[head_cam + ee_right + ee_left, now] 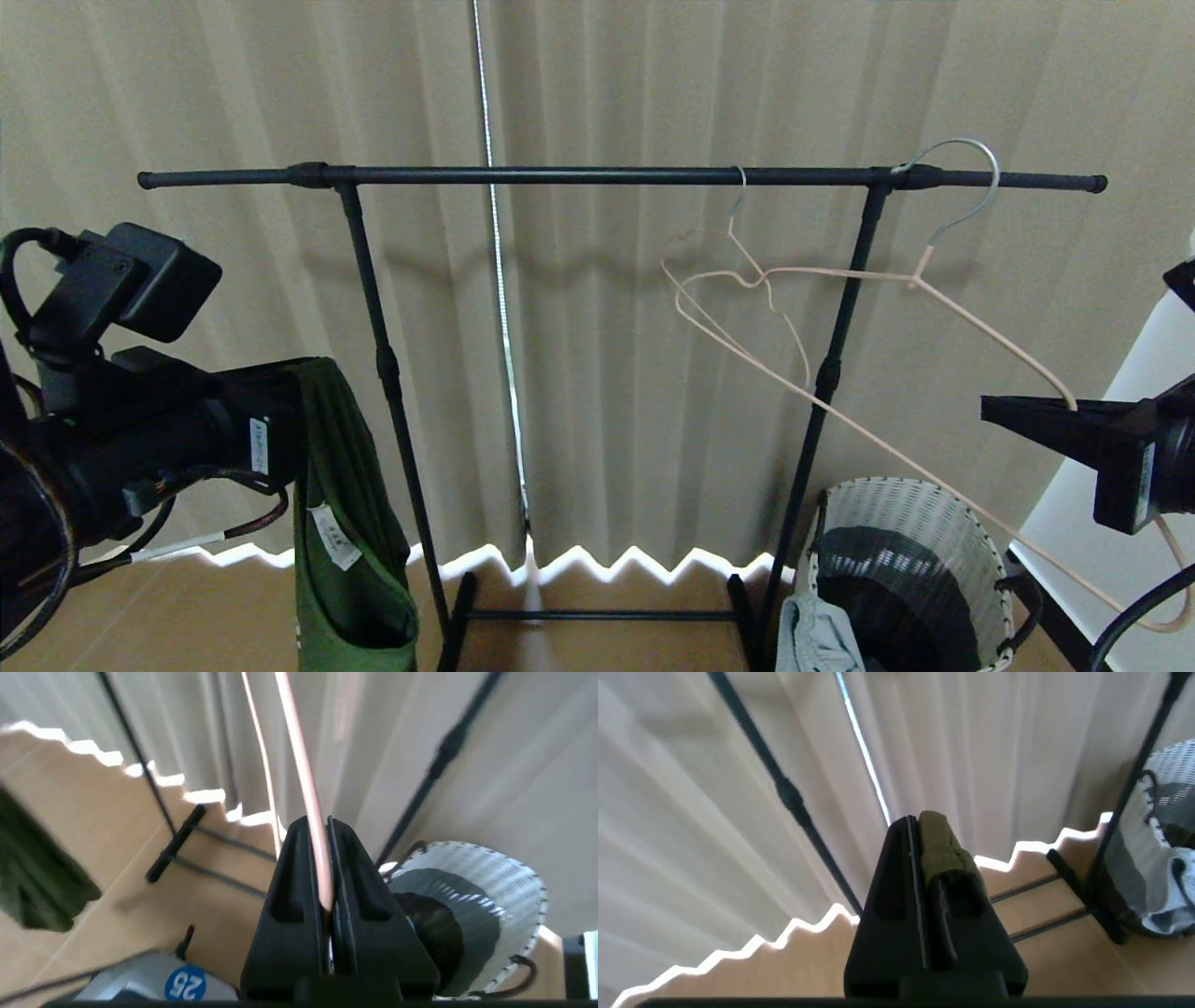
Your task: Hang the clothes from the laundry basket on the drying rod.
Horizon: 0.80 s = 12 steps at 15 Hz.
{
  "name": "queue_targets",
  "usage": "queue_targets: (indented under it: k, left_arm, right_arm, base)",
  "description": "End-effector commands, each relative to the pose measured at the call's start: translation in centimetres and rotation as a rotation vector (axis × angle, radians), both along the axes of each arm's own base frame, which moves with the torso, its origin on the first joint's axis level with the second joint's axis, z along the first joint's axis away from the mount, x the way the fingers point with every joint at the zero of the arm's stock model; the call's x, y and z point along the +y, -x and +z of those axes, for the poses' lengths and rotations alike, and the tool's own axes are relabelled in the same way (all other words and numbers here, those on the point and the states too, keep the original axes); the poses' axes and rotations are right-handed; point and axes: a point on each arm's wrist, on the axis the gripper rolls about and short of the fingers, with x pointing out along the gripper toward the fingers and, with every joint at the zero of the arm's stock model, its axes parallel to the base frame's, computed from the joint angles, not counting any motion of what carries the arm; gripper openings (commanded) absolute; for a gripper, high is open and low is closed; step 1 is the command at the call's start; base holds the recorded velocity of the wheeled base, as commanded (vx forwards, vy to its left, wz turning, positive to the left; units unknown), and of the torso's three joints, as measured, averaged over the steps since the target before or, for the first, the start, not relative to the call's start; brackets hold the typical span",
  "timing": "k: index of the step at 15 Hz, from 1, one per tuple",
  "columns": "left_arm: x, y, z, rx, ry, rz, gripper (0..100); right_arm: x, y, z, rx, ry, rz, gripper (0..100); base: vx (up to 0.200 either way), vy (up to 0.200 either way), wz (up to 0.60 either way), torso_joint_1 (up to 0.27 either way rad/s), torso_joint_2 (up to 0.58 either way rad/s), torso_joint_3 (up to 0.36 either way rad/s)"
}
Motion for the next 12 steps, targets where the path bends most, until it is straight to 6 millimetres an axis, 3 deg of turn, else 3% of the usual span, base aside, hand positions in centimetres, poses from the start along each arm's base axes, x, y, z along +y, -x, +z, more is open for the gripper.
queue_targets:
  k: [1,5,9,12]
  left_arm:
    - [-0.4,-1.1,-0.2,0.021,-0.008,0.01,0]
    - [-1.0,-2.6,-0.1,0.047,-0.026,0.075,0]
    - [-2.0,-3.2,0.9,0.109,0.058,0.075,0]
    - [-3.0,-5.2,1.0,0.161,0.115,0.096,0]
  right_arm:
    - [0.3,-0.2,-0.7,0.032,0.012,0.015,0]
    - [0.2,0.3,-2.2,0.08,0.023,0.027,0]
    - [0.6,0.3,-2.2,0.077,-0.012,0.107,0]
    - [1.8,-0.1,-2.1,0.068,-0.026,0.185,0]
  base:
    - [0.0,0.0,0.0,0.0,0.0,0.0]
    - [0.0,0.0,0.0,0.0,0.0,0.0]
    - [0.0,0.0,0.0,0.0,0.0,0.0]
    - [0.0,0.0,0.0,0.0,0.0,0.0]
